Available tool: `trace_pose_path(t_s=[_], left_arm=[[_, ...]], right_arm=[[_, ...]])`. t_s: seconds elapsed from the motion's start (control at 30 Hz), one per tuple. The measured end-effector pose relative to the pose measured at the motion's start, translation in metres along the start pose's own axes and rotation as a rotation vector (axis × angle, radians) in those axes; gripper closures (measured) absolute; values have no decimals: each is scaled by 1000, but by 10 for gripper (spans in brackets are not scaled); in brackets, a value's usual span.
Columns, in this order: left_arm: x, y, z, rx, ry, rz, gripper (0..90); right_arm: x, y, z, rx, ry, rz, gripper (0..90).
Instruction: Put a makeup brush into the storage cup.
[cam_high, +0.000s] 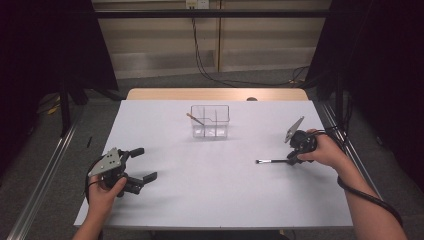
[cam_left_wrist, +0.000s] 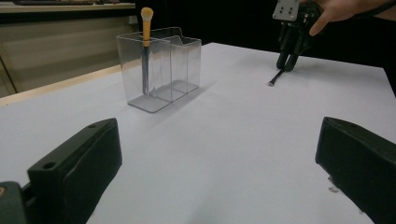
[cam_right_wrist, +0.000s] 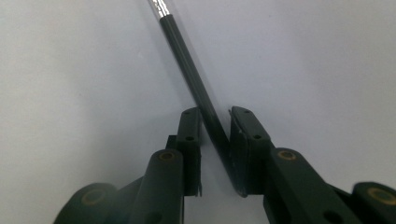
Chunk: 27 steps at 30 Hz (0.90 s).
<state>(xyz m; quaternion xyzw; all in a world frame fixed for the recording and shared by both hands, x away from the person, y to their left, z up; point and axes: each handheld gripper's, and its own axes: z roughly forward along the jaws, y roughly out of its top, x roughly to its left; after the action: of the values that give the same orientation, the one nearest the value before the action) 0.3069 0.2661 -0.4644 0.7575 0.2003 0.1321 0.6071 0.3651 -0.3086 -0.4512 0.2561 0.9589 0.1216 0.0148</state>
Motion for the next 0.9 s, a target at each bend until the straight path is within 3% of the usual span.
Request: trace_pose_path(t_s=[0.07,0.23,0.43,0.63,0.8,0.9], left_arm=[[0,1,0,3,2,10,3],[0,0,0,1,-1,2,3],[0,0,-1,-1,0,2,4],[0,1,0,0,-3,5,4],[0,2,-1,-6,-2,2,4],[0,1,-1,-6,0,0,3]], right_arm=[[1,1,0,8,20,-1,843],[2,4,1,29,14,53,843],[1,8,2,62,17,70,840],[2,9,3,64,1,87,847],[4,8,2,57,-13,165,848],[4,6,1,41,-19,179,849]])
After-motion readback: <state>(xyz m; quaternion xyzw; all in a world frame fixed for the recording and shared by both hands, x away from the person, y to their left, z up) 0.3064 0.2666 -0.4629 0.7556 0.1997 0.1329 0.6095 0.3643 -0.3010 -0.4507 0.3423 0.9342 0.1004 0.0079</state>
